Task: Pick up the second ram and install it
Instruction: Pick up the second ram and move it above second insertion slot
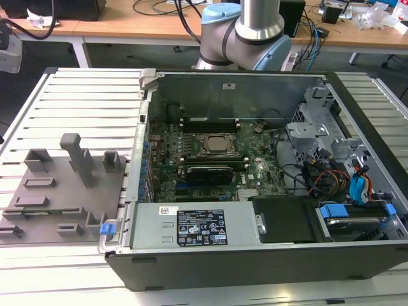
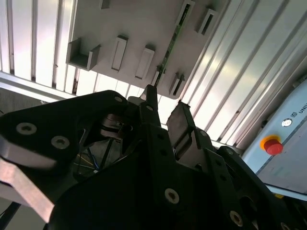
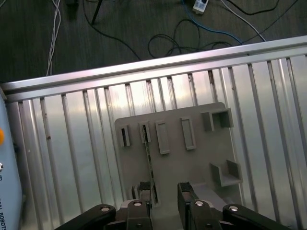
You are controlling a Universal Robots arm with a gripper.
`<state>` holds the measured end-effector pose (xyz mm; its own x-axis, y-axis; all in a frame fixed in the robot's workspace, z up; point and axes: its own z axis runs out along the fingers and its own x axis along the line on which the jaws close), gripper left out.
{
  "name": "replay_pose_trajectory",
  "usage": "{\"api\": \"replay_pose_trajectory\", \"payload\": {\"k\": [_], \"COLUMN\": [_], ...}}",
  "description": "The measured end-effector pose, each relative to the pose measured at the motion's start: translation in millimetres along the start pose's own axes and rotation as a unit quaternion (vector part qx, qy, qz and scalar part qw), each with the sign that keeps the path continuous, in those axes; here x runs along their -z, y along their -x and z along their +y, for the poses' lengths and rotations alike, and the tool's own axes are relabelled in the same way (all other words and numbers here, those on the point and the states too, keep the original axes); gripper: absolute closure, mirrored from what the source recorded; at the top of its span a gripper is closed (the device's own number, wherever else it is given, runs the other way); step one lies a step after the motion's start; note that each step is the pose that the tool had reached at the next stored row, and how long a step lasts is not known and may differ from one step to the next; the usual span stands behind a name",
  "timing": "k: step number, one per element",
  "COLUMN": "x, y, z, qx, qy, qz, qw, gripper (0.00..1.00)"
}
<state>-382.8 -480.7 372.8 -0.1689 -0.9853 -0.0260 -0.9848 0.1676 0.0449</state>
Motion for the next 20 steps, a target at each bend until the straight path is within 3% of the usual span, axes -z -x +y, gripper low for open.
{"api": "replay_pose_trajectory", "payload": {"k": [20], "x": [-27.7], "y": [-0.7], "z": [-1.3], "qx": [0.000], "qy": [0.0000], "qz": [0.0000], "qw": [1.0000], "gripper": [0.64]}}
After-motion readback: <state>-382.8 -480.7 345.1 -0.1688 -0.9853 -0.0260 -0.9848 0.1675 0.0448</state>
